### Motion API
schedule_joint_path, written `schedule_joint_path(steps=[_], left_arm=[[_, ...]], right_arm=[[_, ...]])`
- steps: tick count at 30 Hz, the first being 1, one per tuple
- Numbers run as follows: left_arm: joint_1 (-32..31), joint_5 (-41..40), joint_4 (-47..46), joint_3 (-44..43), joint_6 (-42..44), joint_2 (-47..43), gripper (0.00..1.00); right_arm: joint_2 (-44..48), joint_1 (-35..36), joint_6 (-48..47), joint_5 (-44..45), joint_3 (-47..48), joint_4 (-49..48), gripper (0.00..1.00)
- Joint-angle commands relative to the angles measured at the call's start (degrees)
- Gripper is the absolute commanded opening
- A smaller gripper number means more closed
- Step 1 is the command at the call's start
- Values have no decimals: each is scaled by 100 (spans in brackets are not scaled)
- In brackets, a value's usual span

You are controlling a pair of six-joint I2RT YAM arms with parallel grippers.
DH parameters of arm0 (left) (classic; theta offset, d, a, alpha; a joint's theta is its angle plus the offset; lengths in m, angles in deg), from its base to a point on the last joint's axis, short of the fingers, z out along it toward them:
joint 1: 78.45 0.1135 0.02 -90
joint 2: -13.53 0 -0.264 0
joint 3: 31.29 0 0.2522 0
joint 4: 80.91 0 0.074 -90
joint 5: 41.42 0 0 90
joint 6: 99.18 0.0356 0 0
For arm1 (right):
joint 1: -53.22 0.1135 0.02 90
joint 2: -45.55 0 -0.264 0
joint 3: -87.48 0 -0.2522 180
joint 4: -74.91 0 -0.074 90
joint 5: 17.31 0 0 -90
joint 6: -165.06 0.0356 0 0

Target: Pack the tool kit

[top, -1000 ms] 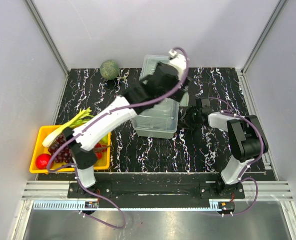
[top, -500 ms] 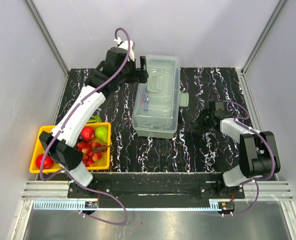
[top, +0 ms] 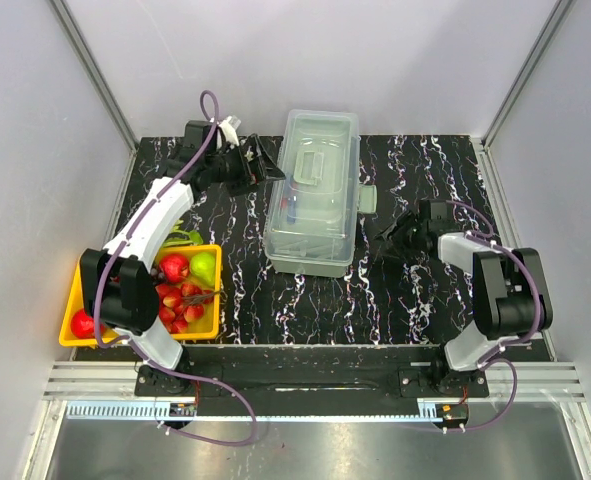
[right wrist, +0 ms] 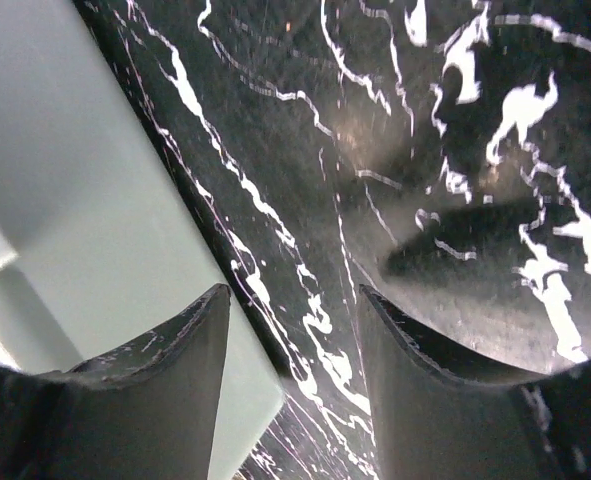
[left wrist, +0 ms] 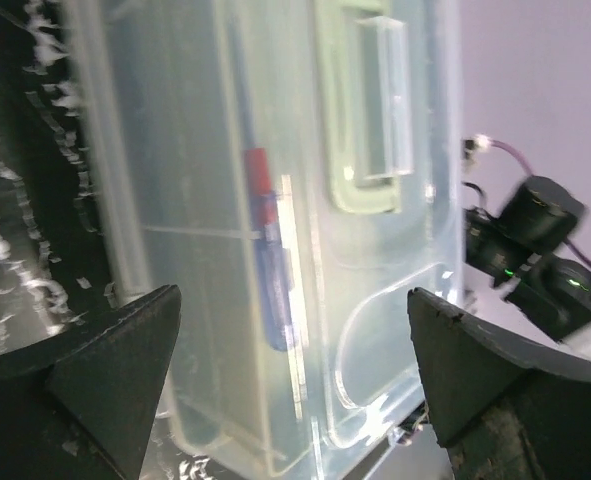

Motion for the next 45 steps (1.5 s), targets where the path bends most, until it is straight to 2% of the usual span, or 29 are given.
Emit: schedule_joint_path(steps=[1,6,11,16,20,25,31,40,43,45], left_arm=[[-24,1087,-1329,155,-618,-153,99],[-24,841,-918,190,-435,-30,99],[-24,630,-540,225,-83,49,99],[-15,464,-355,269,-12,111,99],[-24,94,-565,462,-319,58,99],[-59,295,-996,656,-548,93,99],[-94,384,-1032,612,-548,277,99],[-147,471,-1058,568,-504,339,99],[-147,445,-1058,586,-469,330,99],[-156,454,-1040,586,-451,330,99]], right_arm=[[-389,-244,181,-370,364,-657,59],[-1057,-350,401,-897,725,-1395,59],[-1629,-359,927,-1468,778,-2905,64],[-1980,-359,1411,-1961,910,-3944,66],[-2130,-359,2201,-2163,647,-5515,66],[-2384,-359,2818,-2436,541,-6721,67],[-2648,-350,2941,-2673,629,-7302,67],[-3036,-315,3644,-2744,655,-8638,68],[-3009,-289,3662,-2753,655,-8709,67],[-3027,-271,3697,-2805,716,-8700,64]])
